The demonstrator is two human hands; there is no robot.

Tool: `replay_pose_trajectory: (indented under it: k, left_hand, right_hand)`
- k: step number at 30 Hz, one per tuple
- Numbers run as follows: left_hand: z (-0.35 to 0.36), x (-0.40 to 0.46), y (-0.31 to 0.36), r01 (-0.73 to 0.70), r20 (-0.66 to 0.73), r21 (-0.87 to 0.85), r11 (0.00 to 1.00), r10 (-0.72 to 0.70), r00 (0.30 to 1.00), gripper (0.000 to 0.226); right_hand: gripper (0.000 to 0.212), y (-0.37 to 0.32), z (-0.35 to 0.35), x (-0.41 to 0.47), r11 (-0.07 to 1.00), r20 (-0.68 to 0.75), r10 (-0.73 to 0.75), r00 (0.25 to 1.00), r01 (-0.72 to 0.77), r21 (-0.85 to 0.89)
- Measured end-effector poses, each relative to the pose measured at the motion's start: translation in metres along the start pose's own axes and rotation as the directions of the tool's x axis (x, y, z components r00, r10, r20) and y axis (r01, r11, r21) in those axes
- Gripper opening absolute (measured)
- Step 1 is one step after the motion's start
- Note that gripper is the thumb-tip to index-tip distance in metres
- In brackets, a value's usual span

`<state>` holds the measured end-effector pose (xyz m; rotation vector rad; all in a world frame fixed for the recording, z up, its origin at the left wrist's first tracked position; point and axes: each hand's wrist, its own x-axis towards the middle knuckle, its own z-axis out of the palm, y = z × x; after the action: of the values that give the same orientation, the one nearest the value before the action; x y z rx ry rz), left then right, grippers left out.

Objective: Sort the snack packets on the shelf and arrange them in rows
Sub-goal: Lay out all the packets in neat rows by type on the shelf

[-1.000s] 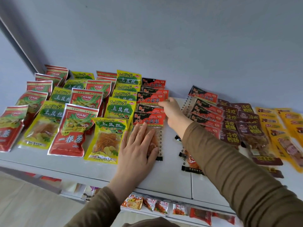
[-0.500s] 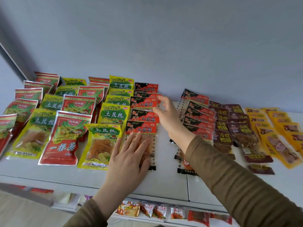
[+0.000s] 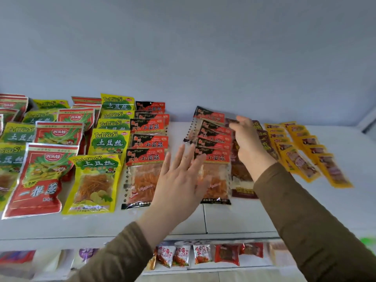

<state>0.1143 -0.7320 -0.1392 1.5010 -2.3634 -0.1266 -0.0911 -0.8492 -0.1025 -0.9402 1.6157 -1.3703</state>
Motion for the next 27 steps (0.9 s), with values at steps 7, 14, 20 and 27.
replay_pose_trajectory:
  k: [7, 14, 20, 27]
  left_hand:
    - [0.047, 0.054, 0.062, 0.024, 0.18, 0.075, 0.997, -0.037, 0.983, 0.071]
    - [0.069, 0.059, 0.047, 0.134, 0.134, 0.14, 0.981, -0.153, 0.979, 0.069]
    - [0.061, 0.061, 0.039, 0.172, 0.21, 0.154, 0.973, -0.202, 0.956, 0.072]
    - [0.041, 0.056, 0.03, 0.234, 0.14, 0.039, 0.971, -0.237, 0.961, 0.081]
  right_hand:
    - [0.054, 0.007, -0.011, 0.01, 0.971, 0.137, 0.193, 0.971, -0.209, 0.116]
    - [0.023, 0.015, -0.007, 0.025, 0.947, 0.355, 0.216, 0.909, -0.284, 0.152]
    - [0.028, 0.018, 0.004, 0.026, 0.936, 0.354, 0.238, 0.904, -0.312, 0.166]
    - [0.051, 0.011, 0.019, 0.029, 0.921, 0.324, 0.264, 0.909, -0.337, 0.195]
